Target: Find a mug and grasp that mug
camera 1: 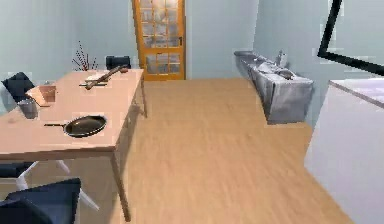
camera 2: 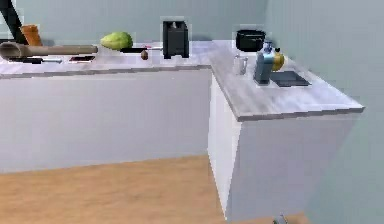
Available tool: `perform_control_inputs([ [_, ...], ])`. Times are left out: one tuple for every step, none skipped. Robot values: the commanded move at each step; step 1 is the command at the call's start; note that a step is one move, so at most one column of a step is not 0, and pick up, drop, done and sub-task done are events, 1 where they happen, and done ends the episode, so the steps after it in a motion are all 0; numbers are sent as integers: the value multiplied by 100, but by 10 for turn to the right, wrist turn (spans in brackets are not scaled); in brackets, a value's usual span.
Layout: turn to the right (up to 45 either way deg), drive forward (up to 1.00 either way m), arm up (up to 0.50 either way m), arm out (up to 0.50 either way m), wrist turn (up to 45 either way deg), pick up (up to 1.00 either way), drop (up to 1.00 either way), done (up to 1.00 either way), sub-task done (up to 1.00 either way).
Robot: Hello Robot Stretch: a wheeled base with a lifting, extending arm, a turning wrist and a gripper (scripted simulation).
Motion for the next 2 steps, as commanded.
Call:
perform_control_inputs([
  [60, 0, 0, 0, 0, 0, 0, 0, 0],
  [0, 55, 0, 0, 0, 0, 0, 0, 0],
])
